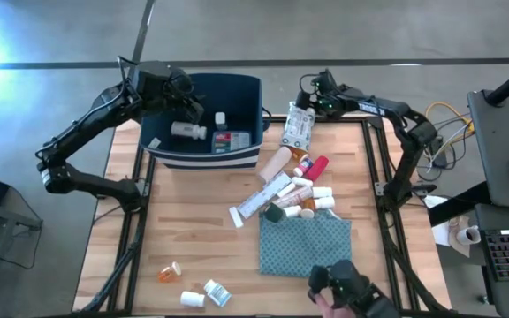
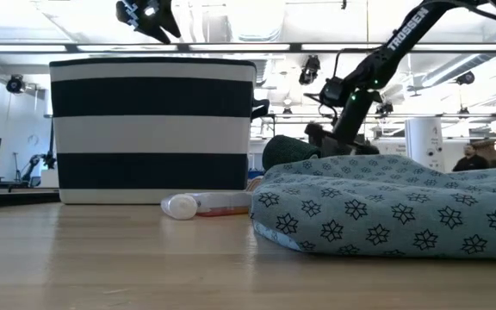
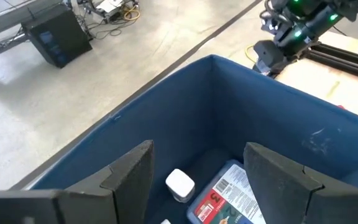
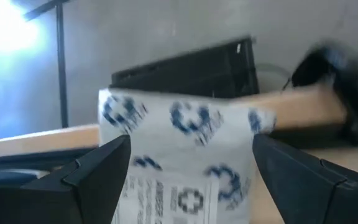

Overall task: Pick & place medical supplies in basket/bin
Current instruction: Put the light blue mailer bag into the blue bin

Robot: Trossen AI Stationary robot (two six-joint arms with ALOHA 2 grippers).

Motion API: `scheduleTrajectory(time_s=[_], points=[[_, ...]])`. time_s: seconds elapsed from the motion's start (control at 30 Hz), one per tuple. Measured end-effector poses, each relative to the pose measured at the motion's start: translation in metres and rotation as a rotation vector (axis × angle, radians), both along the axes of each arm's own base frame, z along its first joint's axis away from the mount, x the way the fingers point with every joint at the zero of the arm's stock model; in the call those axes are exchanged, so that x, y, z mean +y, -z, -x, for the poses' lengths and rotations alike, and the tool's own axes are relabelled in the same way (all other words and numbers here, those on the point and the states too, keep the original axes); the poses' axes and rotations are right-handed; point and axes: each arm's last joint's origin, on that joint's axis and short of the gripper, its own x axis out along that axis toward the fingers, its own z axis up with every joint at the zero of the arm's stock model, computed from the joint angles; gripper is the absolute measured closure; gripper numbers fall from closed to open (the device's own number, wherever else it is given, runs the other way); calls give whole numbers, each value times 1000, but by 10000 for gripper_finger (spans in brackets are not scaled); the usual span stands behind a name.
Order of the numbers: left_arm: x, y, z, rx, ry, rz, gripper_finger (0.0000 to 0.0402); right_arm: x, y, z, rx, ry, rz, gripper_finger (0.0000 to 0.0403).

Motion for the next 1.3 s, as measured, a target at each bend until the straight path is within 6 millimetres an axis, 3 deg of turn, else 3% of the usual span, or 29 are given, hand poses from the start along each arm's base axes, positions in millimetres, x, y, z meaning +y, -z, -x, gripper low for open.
scheduleTrajectory(time_s=[0.1, 0.27, 0.47, 0.67, 0.8, 1.1, 1.3], points=[[0, 0, 0, -9, -7, 8, 173, -6, -5, 2, 34, -15, 28, 76], [0, 0, 0, -20, -14, 17, 173, -21, 4, 6, 39, 17, 14, 76], [0, 0, 0, -28, -20, 23, 173, -40, 30, 1, 29, 40, -89, 76], [0, 0, 0, -38, -28, 33, 173, -55, 43, -11, 59, -32, -165, 76], [0, 0, 0, -40, -30, 36, 173, -61, 41, -18, 61, -206, -220, 76], [1, 2, -2, -33, -30, 40, 173, -49, 28, -20, 125, -550, -336, 76], [2, 3, -4, -31, -30, 41, 173, -28, 27, -28, -71, -749, -485, 76]])
